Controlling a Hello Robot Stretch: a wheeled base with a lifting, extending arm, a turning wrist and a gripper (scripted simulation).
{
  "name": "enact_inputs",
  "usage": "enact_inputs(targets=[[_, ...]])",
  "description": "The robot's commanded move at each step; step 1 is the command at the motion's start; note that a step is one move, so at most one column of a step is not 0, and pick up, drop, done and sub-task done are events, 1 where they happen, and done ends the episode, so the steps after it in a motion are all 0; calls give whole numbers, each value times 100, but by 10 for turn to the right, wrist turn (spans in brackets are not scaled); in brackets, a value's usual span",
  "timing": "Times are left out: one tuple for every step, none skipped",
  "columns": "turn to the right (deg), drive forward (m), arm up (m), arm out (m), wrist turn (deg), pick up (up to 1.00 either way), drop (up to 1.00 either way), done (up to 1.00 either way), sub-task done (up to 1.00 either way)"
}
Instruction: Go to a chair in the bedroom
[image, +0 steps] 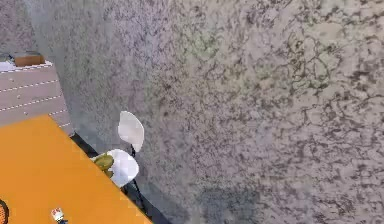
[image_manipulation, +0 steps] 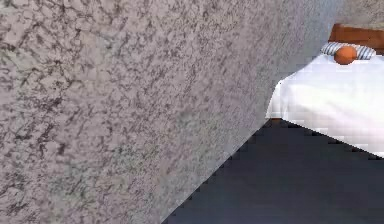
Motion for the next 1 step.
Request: enact_inputs(targets=[[-270, 0, 0, 0, 0, 0, 0, 0, 0]])
